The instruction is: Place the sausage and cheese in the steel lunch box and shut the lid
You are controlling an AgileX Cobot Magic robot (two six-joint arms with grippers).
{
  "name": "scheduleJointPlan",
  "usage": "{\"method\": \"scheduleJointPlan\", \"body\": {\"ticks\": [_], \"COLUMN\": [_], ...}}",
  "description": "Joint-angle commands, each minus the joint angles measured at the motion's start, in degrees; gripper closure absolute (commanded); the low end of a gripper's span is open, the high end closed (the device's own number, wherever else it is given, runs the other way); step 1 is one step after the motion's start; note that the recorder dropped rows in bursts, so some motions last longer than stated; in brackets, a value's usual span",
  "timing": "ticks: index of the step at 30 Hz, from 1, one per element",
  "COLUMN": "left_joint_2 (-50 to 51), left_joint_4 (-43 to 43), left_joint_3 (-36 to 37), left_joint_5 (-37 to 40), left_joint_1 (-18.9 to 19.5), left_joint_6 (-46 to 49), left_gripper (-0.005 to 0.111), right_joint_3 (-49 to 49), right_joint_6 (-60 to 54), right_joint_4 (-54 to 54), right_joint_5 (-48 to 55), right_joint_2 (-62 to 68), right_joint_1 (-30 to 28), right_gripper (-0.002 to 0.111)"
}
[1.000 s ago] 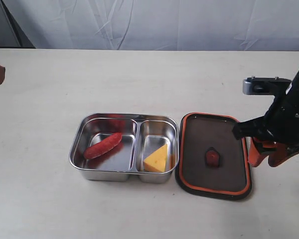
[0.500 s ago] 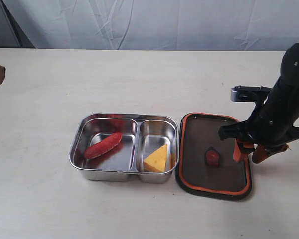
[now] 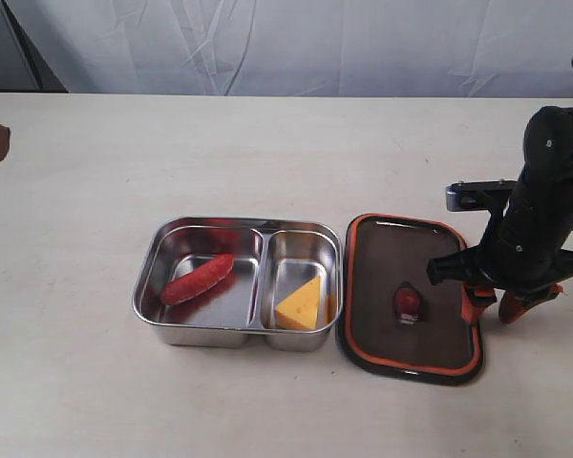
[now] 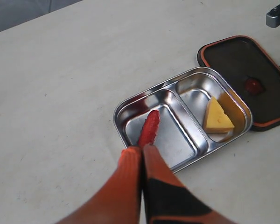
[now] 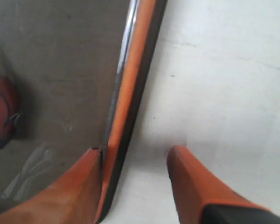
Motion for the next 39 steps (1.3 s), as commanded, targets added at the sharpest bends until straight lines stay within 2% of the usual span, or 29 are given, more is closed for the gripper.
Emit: {"method": "scheduleJointPlan", "body": {"ticks": [1, 12, 14, 15, 17, 24, 39], "left_joint_2": [-0.3, -0.3, -0.3, -0.3, -0.3, -0.2, 6.2], "left_joint_4": [-0.1, 0.3, 0.3, 0.3, 0.3, 0.1, -1.0], "left_joint_3": [0.3, 0.3, 0.3, 0.3, 0.3, 0.3, 0.3], "left_joint_5": [-0.9, -1.6, -1.6, -1.6, -1.5, -2.3, -4.2], "left_joint_1": [0.2, 0.2, 0.2, 0.2, 0.2, 0.2, 0.2], "left_joint_6": [-0.5, -2.0, -2.0, -2.0, -2.0, -4.6, -5.0], "left_gripper": [0.106, 0.106, 0.106, 0.106, 0.106, 0.106, 0.106], "right_joint_3": [0.0, 0.0, 0.0, 0.0, 0.0, 0.0, 0.0], "right_joint_6": [1.3, 5.0, 5.1, 5.2, 5.2, 5.2, 8.6], "right_joint_4": [-1.2, -3.3, -3.7, -3.7, -3.7, -4.7, -8.2], "right_joint_5": [-2.2, -1.9, -1.7, -1.7, -1.7, -1.3, -3.5], "right_joint_2": [1.2, 4.0, 4.0, 4.0, 4.0, 3.4, -7.4], "right_joint_1": [-0.4, 1.2, 1.2, 1.2, 1.2, 1.2, 1.1], "right_gripper": [0.063, 0.066, 0.082, 0.096, 0.109, 0.109, 0.109]}}
